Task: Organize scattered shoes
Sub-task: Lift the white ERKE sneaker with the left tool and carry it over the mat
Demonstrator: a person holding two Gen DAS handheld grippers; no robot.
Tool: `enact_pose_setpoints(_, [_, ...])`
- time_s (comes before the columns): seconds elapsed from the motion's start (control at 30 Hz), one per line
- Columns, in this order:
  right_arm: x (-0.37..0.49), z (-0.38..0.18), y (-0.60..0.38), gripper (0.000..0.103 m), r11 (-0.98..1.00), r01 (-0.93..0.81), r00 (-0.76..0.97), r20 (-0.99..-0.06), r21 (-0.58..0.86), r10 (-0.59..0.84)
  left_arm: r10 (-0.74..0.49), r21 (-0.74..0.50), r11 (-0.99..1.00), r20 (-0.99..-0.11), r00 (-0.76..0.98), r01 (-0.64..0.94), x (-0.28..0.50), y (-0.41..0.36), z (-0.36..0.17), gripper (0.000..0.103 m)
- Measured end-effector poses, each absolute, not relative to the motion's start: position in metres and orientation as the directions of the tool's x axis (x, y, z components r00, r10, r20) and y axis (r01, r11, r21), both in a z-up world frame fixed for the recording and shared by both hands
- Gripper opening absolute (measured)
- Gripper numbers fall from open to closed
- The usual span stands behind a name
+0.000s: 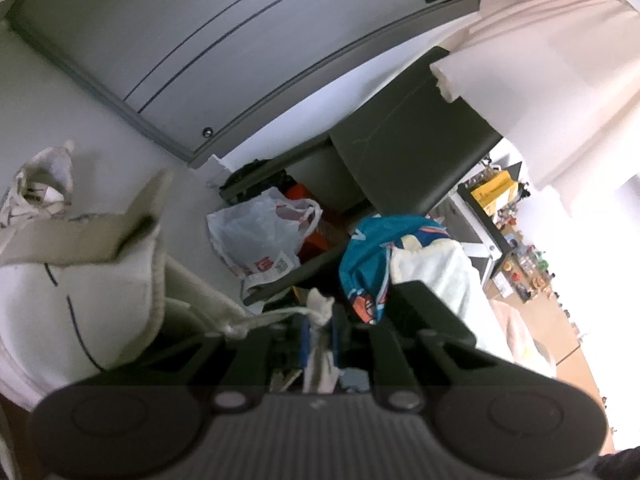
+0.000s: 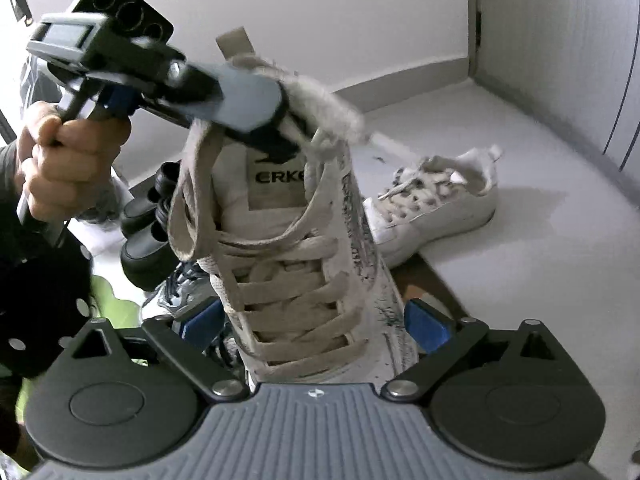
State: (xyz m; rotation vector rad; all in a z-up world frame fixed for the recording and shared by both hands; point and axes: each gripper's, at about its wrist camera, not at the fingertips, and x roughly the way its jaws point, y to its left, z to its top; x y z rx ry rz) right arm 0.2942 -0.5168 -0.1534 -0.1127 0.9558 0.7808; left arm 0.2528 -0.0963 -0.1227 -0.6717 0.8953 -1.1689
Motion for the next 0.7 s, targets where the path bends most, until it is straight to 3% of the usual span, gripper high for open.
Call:
enact_pose_setpoints(0.47, [0.301, -0.143, -0.555, 0.100, 0.782, -0.530, 0.452, -0.672, 0.327, 0.587, -0.954, -0.828, 0.301, -0.270, 0.133, 0.474, 0.279, -0.152, -0.127, 0.010])
enact_pose_setpoints(0.7, [0.320, -0.143, -0.565, 0.097, 0.837, -0.466, 0.533, -0.665, 0.285, 0.523, -0.931, -0.795, 0.363, -0.332, 0.151, 0.485, 0.311, -0.173, -0.120, 0.010])
